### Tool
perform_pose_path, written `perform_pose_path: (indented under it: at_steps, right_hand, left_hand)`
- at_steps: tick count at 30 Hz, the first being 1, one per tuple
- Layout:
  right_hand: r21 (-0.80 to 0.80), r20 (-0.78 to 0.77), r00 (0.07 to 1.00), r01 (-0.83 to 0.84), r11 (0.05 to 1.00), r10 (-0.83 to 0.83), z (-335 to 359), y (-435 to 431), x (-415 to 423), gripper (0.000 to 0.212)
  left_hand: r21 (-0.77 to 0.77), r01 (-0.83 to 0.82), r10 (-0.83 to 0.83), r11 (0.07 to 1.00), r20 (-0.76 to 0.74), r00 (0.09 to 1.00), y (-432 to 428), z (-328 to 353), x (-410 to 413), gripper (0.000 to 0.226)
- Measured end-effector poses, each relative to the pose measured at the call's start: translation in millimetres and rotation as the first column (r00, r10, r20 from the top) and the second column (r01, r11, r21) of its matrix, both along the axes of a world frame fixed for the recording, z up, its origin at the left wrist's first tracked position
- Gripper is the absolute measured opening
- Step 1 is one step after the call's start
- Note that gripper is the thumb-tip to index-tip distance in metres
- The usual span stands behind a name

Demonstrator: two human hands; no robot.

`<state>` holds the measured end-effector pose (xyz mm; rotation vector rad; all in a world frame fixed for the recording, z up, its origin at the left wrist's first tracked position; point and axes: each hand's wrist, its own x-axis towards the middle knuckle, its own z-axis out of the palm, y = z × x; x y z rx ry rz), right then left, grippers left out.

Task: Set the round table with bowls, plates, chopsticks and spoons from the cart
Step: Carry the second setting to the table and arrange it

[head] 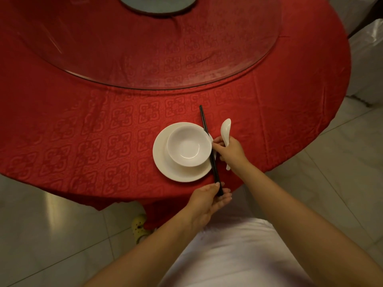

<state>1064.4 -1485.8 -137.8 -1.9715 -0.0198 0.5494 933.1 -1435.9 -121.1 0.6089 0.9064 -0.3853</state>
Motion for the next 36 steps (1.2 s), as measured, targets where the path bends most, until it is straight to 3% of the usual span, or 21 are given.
perform_pose_path:
  at_steps: [36]
  right_hand:
    - [0.026, 0.003, 1.000, -0.014, 1.000, 0.014, -3.7, -3.5, 0.9, 0.019]
  left_hand:
    - [0.077, 0.059, -0.059, 0.995, -0.004, 0.998, 4.8, -6.4, -3.6, 0.025]
